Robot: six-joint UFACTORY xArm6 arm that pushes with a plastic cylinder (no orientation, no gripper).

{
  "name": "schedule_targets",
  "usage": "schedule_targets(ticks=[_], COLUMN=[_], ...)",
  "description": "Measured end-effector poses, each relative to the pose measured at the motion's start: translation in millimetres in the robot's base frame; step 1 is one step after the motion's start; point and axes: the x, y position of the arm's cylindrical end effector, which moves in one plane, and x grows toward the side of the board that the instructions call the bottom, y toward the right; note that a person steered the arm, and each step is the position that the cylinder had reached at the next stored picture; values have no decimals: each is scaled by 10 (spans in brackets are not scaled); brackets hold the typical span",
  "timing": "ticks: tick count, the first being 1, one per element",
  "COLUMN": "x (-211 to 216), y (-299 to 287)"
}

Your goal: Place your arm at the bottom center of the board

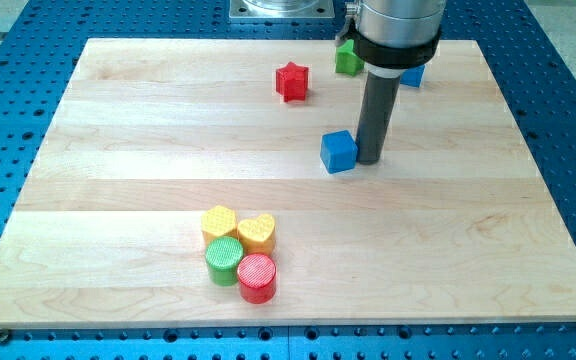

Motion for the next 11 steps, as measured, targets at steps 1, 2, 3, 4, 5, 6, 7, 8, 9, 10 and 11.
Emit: schedule_targets(ticks=[1,2,3,4,5,6,7,8,9,10,11], x=[442,158,-218,-146,-148,-148,-79,487,1258,1626,1540], y=[-164,-447,-534,-515,-404,-397,-397,-253,-278,-935,-1512])
